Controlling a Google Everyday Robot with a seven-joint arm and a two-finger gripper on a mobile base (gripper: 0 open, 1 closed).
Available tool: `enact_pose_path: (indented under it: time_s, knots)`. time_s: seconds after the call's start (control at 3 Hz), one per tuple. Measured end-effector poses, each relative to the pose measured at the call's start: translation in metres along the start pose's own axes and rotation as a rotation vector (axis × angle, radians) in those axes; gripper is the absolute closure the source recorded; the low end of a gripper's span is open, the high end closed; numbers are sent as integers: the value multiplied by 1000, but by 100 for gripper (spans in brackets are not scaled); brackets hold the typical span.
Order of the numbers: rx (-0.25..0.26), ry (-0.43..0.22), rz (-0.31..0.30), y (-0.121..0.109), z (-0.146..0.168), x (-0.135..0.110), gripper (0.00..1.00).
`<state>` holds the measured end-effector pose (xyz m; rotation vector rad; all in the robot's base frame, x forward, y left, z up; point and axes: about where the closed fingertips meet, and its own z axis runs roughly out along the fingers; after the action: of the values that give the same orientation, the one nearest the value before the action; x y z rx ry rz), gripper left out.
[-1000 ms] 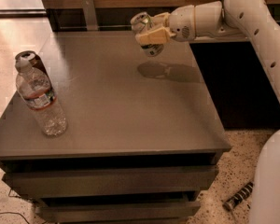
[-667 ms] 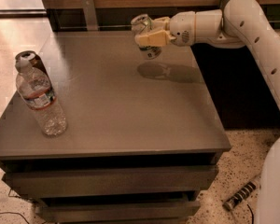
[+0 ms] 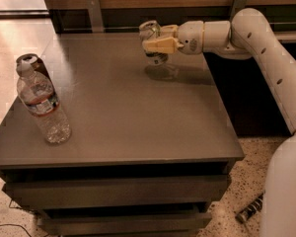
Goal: Place 7up can upright
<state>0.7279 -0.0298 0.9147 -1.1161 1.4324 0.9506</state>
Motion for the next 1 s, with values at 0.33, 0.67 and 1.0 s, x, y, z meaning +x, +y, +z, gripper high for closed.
enact_pose_path:
  time_s: [0.33,0.67,1.0]
  knots:
    - [-13,1,-6,-6,5,3,100]
    - [-32,-1,-14,-8,13,5,100]
    - [-43,-22,-5,-10,15,14,100]
